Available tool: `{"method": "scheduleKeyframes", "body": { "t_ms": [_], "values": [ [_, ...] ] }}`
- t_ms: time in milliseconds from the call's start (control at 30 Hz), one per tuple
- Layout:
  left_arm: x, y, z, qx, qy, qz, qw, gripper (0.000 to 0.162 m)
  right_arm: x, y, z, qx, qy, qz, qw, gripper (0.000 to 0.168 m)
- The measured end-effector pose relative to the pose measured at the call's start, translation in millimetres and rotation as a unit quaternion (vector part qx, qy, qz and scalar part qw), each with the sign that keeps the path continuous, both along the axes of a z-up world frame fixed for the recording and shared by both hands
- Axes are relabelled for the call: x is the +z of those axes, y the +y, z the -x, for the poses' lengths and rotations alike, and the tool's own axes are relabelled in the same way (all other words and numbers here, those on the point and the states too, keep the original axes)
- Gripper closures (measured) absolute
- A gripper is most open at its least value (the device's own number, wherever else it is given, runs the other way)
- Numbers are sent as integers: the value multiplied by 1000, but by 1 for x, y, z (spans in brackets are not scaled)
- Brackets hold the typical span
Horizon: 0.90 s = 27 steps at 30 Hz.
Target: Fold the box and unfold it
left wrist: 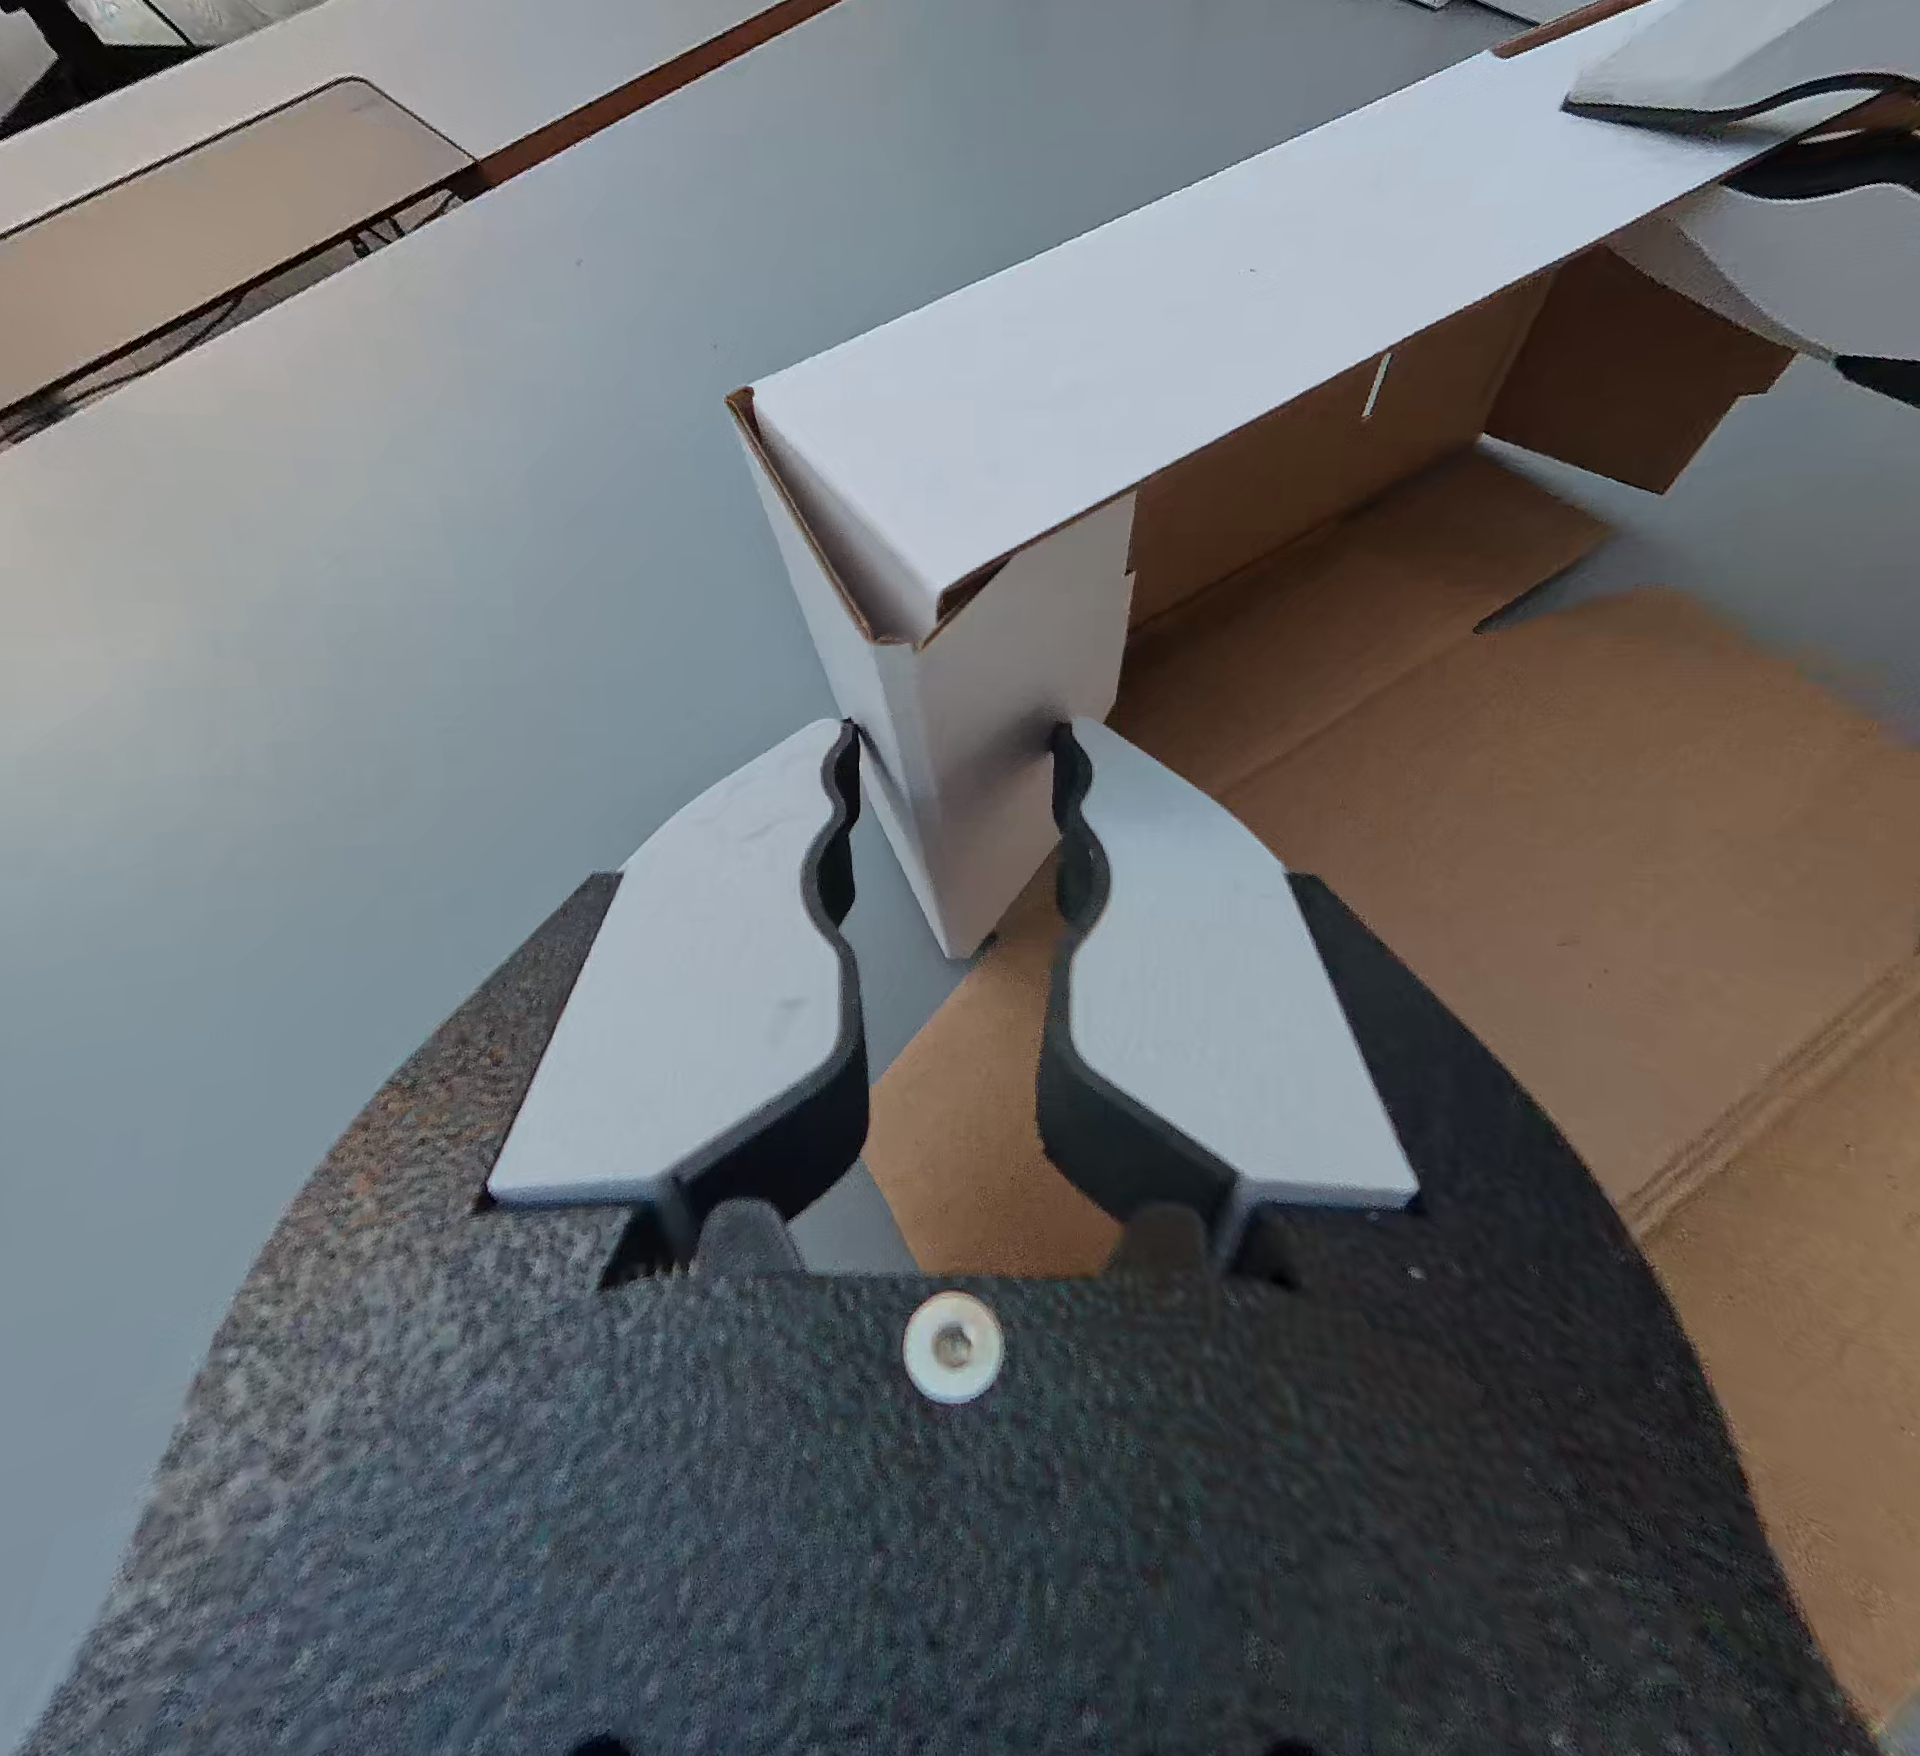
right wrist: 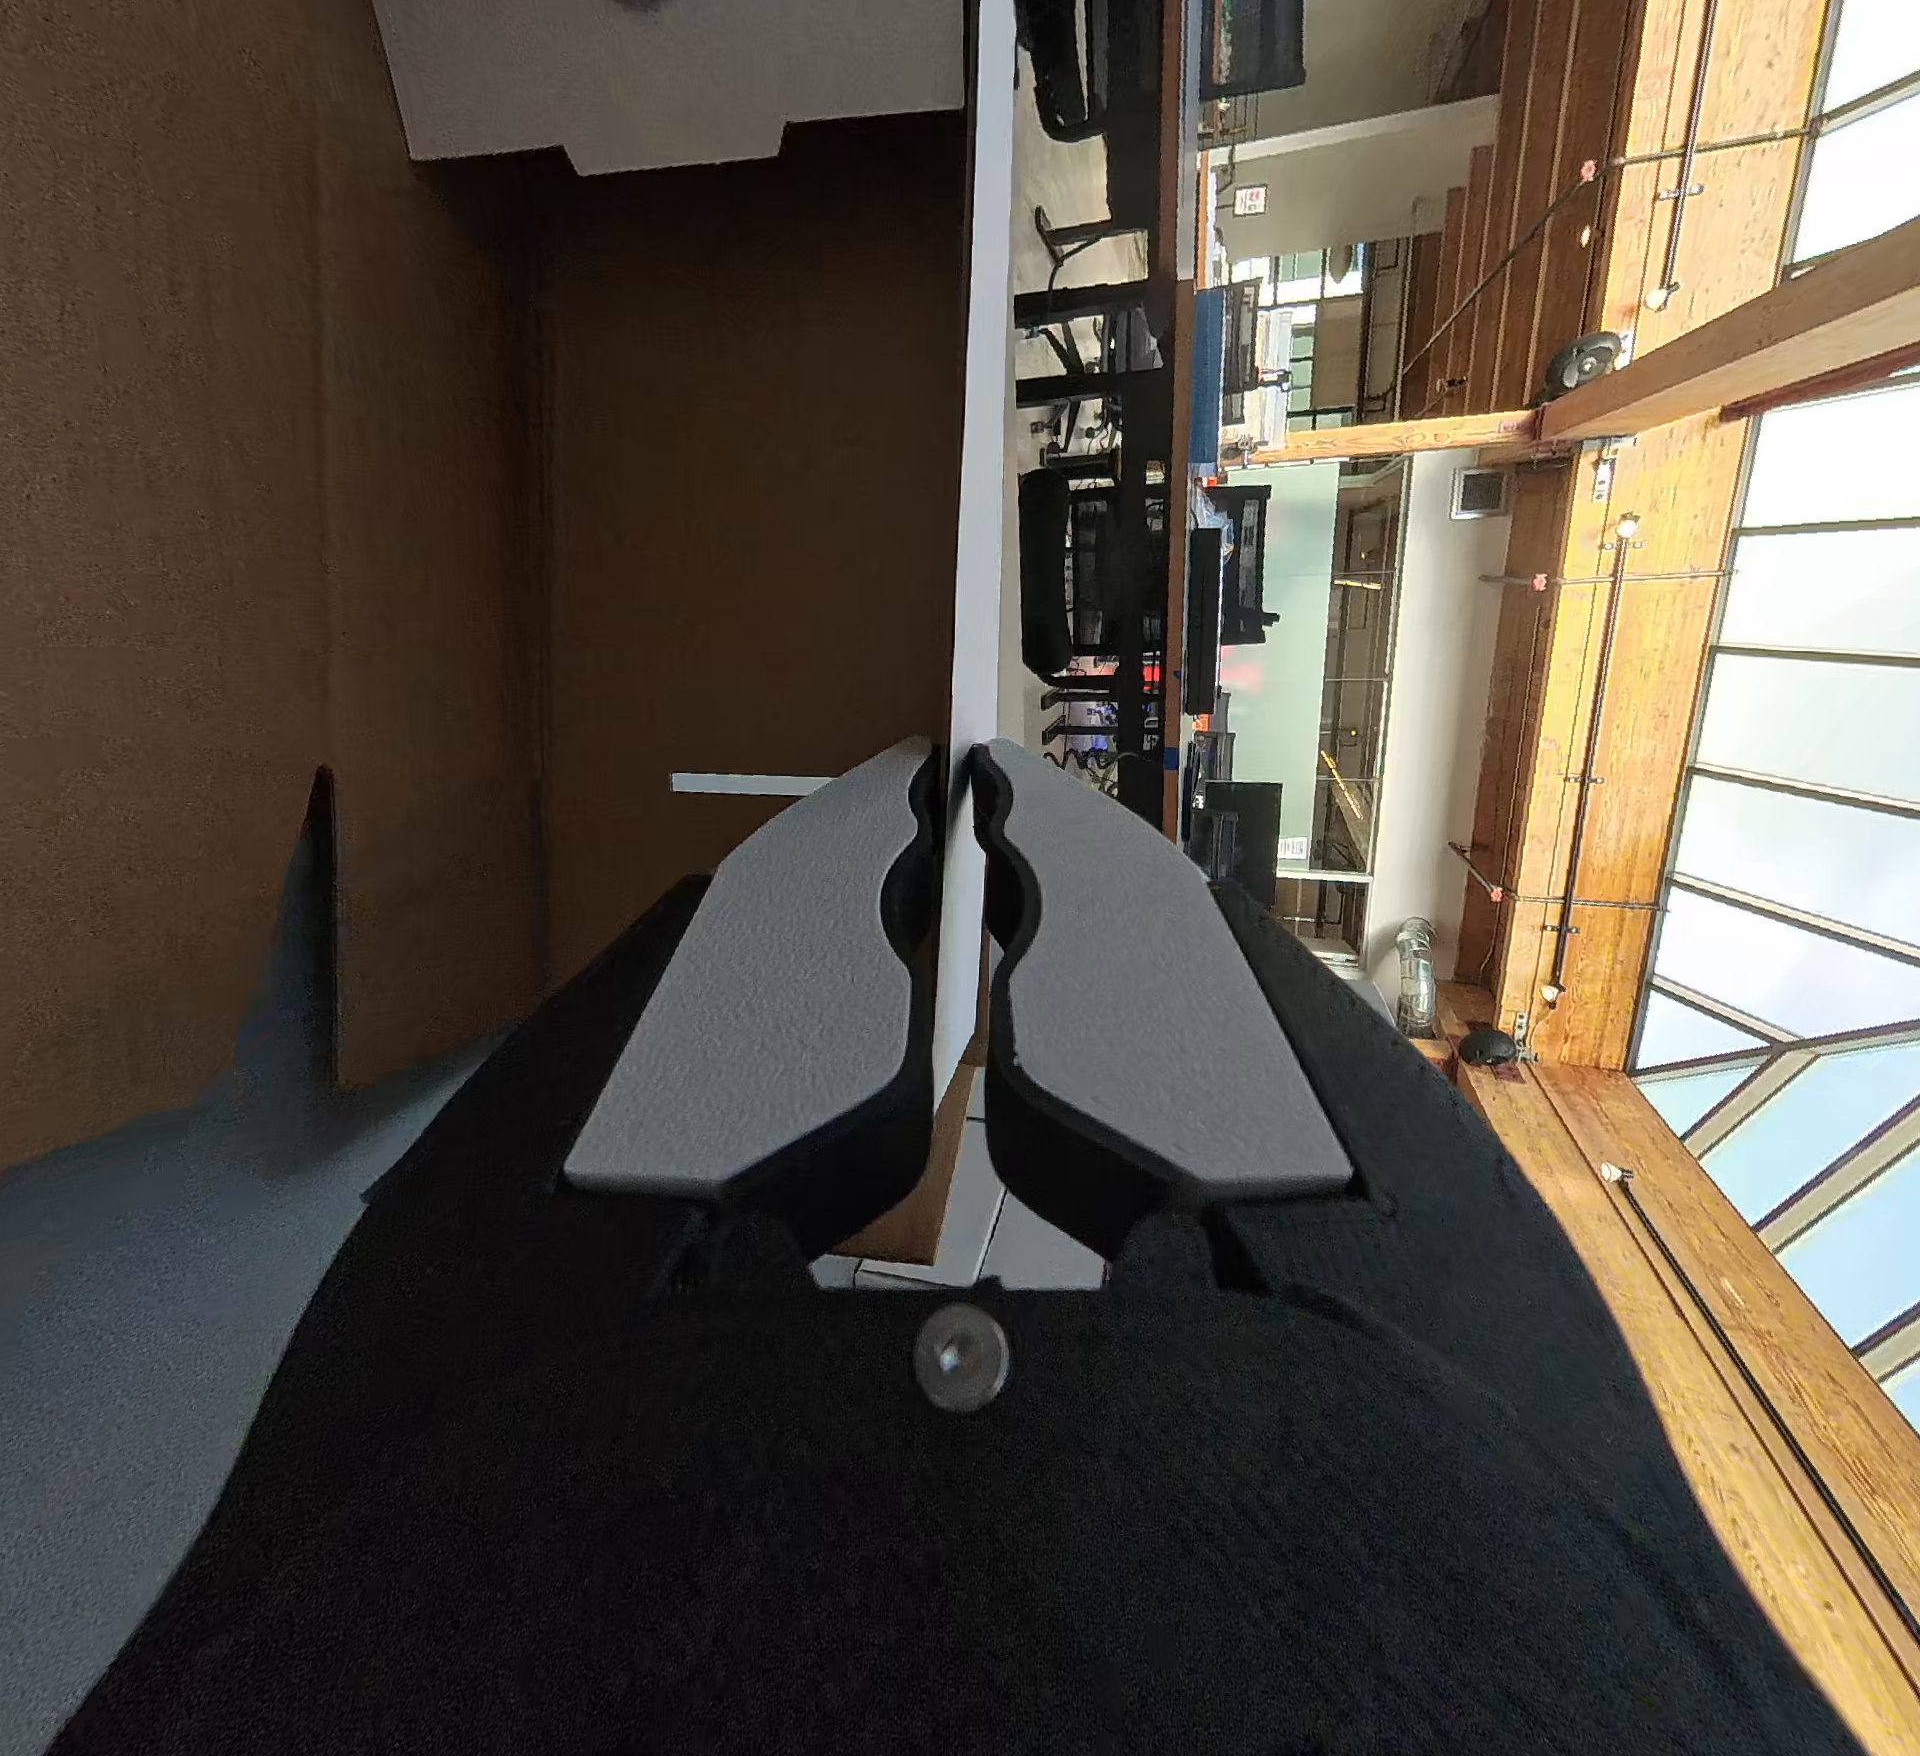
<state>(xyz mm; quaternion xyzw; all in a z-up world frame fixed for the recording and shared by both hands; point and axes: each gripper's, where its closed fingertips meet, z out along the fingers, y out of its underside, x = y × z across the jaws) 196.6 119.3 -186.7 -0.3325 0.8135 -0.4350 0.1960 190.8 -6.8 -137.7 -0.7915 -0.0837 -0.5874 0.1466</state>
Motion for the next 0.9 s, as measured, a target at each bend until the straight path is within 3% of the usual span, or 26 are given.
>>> {"method": "scheduleKeyframes", "body": {
  "t_ms": [100,233,367,467,567,733,900],
  "values": [
    [-3,0,-7,-16,-36,-61,997,124,0,1,2,14,-6,11,1000,164],
    [-2,-1,-15,-4,21,-55,998,126,1,2,0,31,1,13,999,164],
    [-6,3,-10,-55,-19,-120,991,125,0,0,0,33,0,23,999,164],
    [-7,7,-1,-67,-2,-118,991,121,-1,4,15,43,-42,59,996,163],
    [-6,5,1,-75,-37,-116,990,119,-3,4,21,51,-66,64,994,163],
    [-6,3,-6,-58,-59,-139,987,116,0,2,12,66,1,2,998,163],
    [-5,-3,-14,34,17,-74,997,126,0,-1,1,44,42,14,998,163]
  ]
}}
